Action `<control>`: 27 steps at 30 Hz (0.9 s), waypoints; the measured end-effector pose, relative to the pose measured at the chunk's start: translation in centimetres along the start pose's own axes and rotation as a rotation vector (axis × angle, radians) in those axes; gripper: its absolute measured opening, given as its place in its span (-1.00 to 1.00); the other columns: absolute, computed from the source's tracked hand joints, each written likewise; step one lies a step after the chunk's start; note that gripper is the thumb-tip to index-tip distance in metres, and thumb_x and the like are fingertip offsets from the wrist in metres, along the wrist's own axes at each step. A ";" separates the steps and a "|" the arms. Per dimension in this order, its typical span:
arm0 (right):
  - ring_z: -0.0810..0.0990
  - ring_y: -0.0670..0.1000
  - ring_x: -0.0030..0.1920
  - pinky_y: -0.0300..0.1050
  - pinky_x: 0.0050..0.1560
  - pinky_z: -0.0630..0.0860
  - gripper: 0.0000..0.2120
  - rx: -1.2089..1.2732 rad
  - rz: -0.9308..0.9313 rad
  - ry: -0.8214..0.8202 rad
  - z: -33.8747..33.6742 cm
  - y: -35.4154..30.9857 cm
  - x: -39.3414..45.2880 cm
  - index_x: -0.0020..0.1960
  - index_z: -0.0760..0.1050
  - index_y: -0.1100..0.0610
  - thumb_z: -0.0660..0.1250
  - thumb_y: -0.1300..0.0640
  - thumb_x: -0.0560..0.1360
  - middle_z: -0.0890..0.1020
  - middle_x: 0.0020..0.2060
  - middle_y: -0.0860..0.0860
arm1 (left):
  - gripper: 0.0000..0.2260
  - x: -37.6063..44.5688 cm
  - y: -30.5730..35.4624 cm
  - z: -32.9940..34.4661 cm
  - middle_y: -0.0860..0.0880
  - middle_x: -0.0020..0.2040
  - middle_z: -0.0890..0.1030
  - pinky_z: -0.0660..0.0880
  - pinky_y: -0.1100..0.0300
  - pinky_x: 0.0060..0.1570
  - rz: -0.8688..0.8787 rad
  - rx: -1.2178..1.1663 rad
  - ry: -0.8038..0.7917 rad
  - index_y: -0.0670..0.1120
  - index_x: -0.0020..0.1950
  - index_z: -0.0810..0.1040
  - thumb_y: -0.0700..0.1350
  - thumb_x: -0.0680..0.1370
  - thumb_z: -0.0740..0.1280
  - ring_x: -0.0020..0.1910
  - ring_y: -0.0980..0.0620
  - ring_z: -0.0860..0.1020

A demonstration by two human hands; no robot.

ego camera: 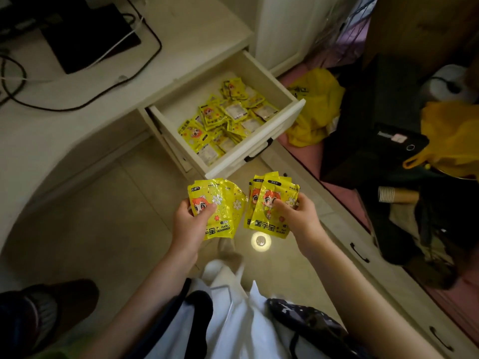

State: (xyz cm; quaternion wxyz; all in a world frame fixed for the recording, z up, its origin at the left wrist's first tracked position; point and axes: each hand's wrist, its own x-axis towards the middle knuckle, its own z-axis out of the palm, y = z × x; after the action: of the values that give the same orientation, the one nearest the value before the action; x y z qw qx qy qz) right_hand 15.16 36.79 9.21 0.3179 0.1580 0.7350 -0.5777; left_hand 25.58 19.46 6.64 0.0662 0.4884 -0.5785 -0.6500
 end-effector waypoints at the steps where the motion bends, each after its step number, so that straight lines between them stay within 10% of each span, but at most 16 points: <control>1: 0.65 0.03 -0.13 -0.09 -0.13 0.59 -0.72 -0.004 -0.001 0.008 0.2 -1.0 1.1 0.21 0.45 0.20 0.34 0.24 0.52 0.65 0.04 0.14 | -0.83 1.1 0.8 0.3 0.00 -0.11 0.64 0.54 0.16 -0.22 -0.002 0.008 -0.003 -0.01 -0.03 0.53 -0.19 0.46 0.45 -0.15 0.02 0.63; 27: 0.62 -0.01 -0.13 -0.11 -0.20 0.57 -0.82 -0.355 -0.001 -0.323 2.7 -20.4 27.6 0.10 0.42 0.09 0.33 0.23 0.53 0.61 -0.08 0.03 | -0.80 20.4 10.5 14.8 -0.05 -0.06 0.67 0.48 0.15 -0.21 -0.218 -0.204 0.376 -0.03 0.01 0.56 -0.03 0.43 0.45 -0.12 -0.08 0.63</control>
State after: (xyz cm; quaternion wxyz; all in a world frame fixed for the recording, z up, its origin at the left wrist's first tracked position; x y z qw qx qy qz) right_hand -16.94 24.74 6.15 0.4537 0.0049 0.7648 -0.4575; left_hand -0.46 12.92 1.66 0.1511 0.6510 -0.4313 -0.6061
